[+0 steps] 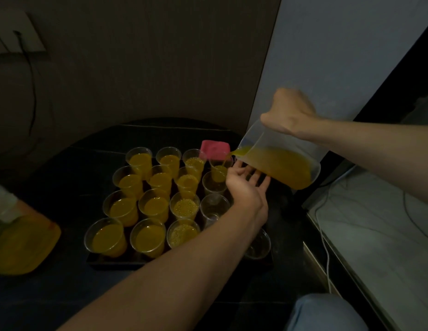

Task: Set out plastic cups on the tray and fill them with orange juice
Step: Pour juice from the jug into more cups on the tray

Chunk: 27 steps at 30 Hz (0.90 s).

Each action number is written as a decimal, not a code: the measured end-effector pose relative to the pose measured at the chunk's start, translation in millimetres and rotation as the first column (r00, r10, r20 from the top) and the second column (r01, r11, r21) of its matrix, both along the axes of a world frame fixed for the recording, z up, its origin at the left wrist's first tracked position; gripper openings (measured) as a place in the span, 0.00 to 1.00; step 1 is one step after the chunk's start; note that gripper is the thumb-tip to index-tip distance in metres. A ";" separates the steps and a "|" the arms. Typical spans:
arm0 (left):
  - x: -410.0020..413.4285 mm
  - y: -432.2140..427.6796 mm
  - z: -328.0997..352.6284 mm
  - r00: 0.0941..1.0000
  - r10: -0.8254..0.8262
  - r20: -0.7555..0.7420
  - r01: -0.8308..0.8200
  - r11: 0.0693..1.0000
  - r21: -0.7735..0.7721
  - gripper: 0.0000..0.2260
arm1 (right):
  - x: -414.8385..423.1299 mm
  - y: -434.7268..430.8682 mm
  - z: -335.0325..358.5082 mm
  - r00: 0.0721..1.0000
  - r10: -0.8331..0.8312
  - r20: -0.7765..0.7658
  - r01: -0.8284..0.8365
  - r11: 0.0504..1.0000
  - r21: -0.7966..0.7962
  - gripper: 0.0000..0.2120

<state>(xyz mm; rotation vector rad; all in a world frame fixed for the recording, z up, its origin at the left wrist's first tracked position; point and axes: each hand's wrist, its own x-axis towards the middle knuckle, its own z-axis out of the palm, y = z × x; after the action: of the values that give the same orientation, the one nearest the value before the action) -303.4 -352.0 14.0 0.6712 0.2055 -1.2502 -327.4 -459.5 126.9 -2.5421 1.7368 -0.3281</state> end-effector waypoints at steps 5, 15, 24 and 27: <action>-0.2 0.4 0.0 0.998 0.016 -0.063 -0.017 1.000 -0.011 0.22 | 0.7 -0.6 0.6 1.000 0.004 0.008 -0.004 1.000 -0.003 0.15; -0.1 0.6 -0.7 0.995 0.044 -0.092 -0.044 0.999 0.002 0.23 | 4.8 0.3 -0.8 1.000 0.002 0.025 -0.002 1.000 0.000 0.14; 0.6 -1.7 -4.6 0.996 0.016 -0.091 -0.018 1.000 -0.019 0.23 | 4.9 -2.6 -0.4 1.000 -0.018 0.008 0.018 1.000 -0.016 0.13; 1.0 -1.8 -5.5 0.995 0.004 -0.095 -0.006 1.000 -0.021 0.22 | 4.4 -2.2 -0.8 1.000 -0.016 0.009 0.016 1.000 -0.014 0.12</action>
<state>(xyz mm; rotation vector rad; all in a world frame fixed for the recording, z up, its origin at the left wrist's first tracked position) -302.4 -353.8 8.6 0.5934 0.2722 -1.2794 -322.9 -461.8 126.1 -2.5336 1.7591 -0.3525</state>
